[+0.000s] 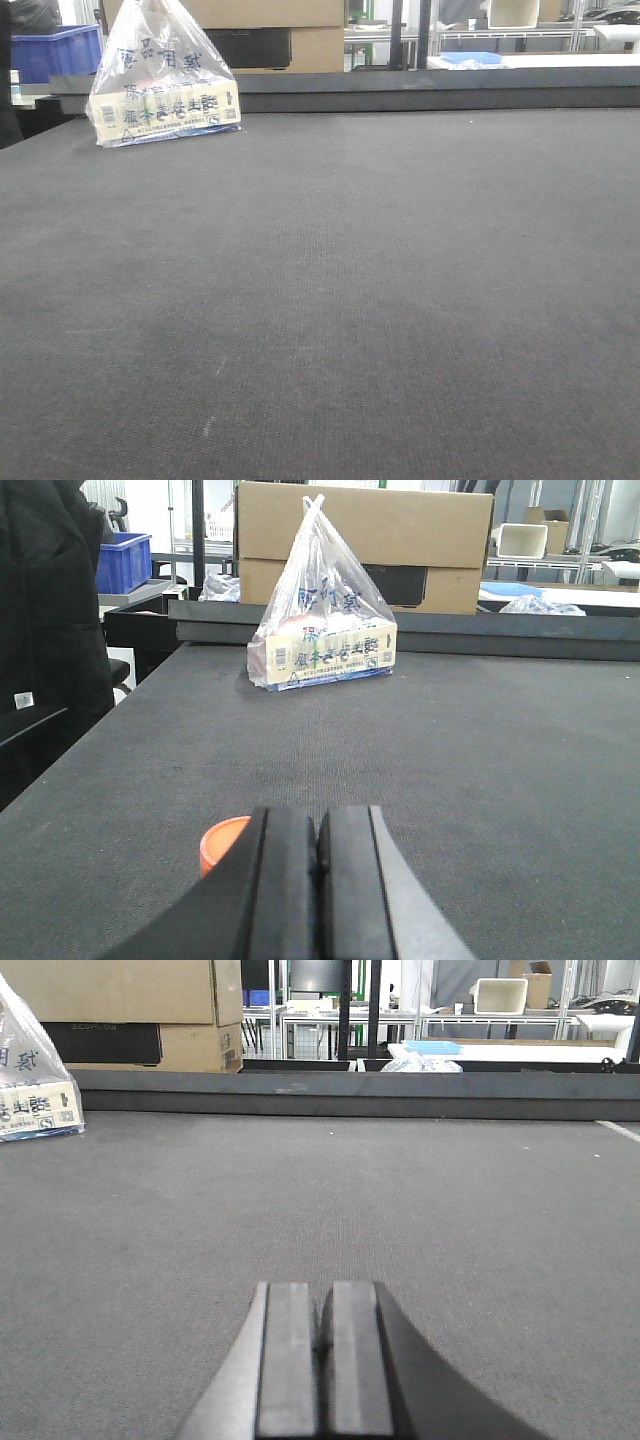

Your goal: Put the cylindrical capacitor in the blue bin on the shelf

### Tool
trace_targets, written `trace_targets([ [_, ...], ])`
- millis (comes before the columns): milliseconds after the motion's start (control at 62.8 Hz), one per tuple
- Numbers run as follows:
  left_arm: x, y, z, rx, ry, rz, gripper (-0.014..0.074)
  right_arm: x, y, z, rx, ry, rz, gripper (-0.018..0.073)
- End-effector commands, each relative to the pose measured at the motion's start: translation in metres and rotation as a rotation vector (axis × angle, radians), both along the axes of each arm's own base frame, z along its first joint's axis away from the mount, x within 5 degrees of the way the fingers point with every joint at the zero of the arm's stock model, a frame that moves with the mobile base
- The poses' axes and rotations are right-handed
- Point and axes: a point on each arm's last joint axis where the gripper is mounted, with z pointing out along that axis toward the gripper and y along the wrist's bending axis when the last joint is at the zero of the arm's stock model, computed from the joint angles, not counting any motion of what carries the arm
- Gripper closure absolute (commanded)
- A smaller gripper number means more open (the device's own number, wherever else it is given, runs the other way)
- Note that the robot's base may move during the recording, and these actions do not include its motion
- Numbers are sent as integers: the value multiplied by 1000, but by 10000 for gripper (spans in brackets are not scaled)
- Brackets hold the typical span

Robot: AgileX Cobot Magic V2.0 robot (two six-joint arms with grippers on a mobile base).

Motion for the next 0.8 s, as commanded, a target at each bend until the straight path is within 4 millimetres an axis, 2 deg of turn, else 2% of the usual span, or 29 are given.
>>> trace_targets([
  [0,0,0,2,-11,-20,-7,707,0,0,2,-13,-23,-2,721],
  [653,0,0,2,1,-20,-6,707,0,0,2,-22,-24,-2,721],
  [780,-1,-1,4,1,-41,-7,707,-1,0,9,-52,-105,-5,721],
])
